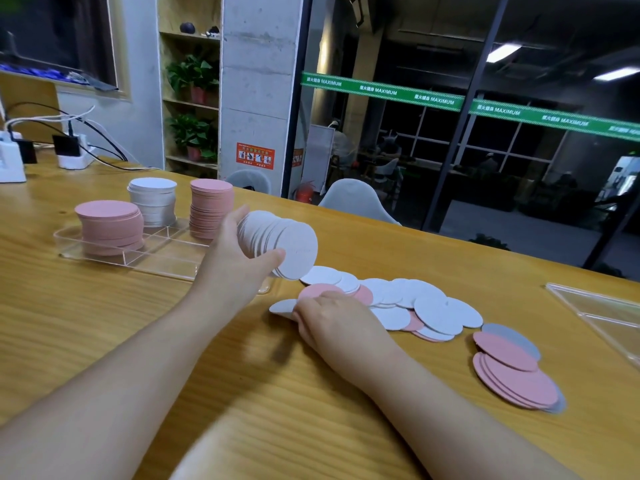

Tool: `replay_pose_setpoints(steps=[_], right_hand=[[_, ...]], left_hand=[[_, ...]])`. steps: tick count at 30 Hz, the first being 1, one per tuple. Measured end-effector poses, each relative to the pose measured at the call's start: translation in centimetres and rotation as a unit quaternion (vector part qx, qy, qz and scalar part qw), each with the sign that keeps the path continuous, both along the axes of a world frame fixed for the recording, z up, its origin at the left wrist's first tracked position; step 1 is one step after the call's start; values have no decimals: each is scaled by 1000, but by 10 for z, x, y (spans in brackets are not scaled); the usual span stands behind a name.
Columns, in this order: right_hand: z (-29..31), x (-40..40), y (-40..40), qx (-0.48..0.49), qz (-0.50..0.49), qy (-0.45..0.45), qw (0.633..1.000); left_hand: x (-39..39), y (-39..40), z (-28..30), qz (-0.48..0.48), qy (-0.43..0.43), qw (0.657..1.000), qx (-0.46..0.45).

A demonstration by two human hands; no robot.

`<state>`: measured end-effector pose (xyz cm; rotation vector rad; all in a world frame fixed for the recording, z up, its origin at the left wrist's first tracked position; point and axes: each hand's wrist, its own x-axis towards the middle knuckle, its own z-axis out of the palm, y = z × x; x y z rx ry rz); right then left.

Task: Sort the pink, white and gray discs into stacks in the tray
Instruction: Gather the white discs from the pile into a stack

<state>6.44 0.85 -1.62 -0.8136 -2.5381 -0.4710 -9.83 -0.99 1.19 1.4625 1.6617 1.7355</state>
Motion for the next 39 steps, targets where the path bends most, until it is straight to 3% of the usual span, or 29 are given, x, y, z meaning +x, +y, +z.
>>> replay_pose_setpoints(steps=[4, 8, 10, 14, 24, 31, 39], right_hand=[[2, 14, -2, -76, 15, 80, 994], [10, 31, -4, -135, -15, 334, 933], [12, 35, -1, -203, -68, 379, 900], [10, 37, 3, -241, -100, 428, 865], [10, 40, 1, -312, -143, 339, 876], [9, 33, -9, -380, -84, 219, 895], [7, 27, -16, -385, -62, 178, 903]], left_hand=[[-2, 2, -3, 6, -2, 1000, -17], [2, 0, -3, -25, 2, 999, -34], [5, -1, -3, -54, 7, 997, -46], [12, -5, -8, -123, 40, 989, -74], [14, -11, -7, -227, 167, 947, -154], [21, -8, -6, -260, 163, 926, -220], [23, -11, -9, -270, 125, 932, -205]])
